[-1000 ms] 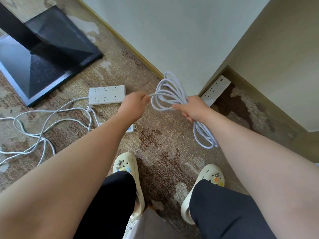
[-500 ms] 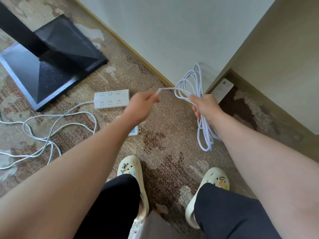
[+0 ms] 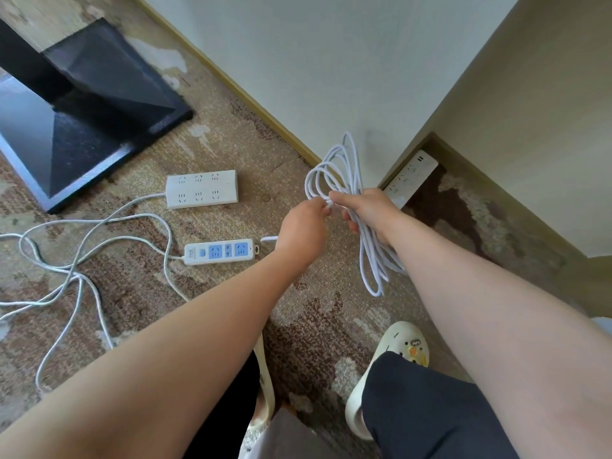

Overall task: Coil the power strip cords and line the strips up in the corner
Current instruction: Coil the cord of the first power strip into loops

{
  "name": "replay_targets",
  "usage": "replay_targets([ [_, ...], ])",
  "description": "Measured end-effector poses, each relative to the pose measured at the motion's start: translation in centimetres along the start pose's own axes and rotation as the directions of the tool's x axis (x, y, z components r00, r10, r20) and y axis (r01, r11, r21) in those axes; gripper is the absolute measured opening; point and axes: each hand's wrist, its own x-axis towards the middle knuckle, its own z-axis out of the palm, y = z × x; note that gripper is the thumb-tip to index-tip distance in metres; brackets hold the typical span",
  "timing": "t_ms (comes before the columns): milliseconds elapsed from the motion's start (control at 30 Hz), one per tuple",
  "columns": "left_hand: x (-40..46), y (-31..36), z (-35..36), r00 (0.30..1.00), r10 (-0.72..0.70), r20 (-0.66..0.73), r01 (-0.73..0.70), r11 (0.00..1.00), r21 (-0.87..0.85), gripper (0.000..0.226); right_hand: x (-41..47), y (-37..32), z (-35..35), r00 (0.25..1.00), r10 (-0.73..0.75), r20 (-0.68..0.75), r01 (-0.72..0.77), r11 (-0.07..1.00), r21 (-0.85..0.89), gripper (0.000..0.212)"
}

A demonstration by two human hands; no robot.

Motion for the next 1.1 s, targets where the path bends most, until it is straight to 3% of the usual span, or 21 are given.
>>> replay_targets([
  [133, -0.5, 0.5, 0.6, 0.994, 0.108, 0.008, -0.107, 0.993, -0.057, 0.017, 0.3, -0.1, -0.4, 0.996, 0.084, 0.025, -0.085, 0.995, 0.048, 0.046],
  [267, -0.9, 0.2, 1.2, 0.981, 0.166, 0.1, -0.162, 0.985, -0.055, 0.015, 0.5, -0.2, -0.8, 0.995, 0.092, 0.035, -0.092, 0.996, -0.007, 0.028],
  [467, -1.4, -4.9, -0.2, 0.919, 0.103, 0.381, -0.125, 0.992, 0.033, 0.02, 0.4, -0.4, -3.1, 0.998, 0.009, -0.065, -0.006, 0.999, 0.04, 0.021],
  [600, -1.2, -5.0, -0.3, 0.942, 0.095, 0.321, -0.115, 0.992, 0.044, 0.021, 0.1, -0.3, -2.3, 0.998, -0.003, -0.058, 0.007, 0.997, 0.076, 0.018],
  [667, -1.3, -3.5, 0.7, 0.938, 0.123, 0.324, -0.153, 0.986, 0.066, 0.023, 0.1, -0.7, -1.9, 1.0, -0.003, -0.012, 0.005, 0.992, 0.128, 0.011],
  [800, -1.4, -2.6, 1.5, 0.941, 0.085, 0.328, -0.097, 0.995, 0.018, 0.026, -0.3, -1.4, -1.8, 0.997, 0.005, 0.077, -0.015, 0.991, 0.131, 0.007],
  [933, -1.5, -4.1, 0.2, 0.911, 0.141, 0.387, -0.117, 0.989, -0.084, 0.024, -0.6, -1.2, -1.9, 0.994, -0.101, -0.037, 0.103, 0.993, 0.056, 0.011],
  [1100, -1.4, -7.4, -1.4, 0.876, 0.177, 0.449, -0.198, 0.98, 0.0, 0.022, -1.1, -1.4, -2.5, 0.974, -0.202, -0.098, 0.195, 0.977, -0.084, 0.019],
])
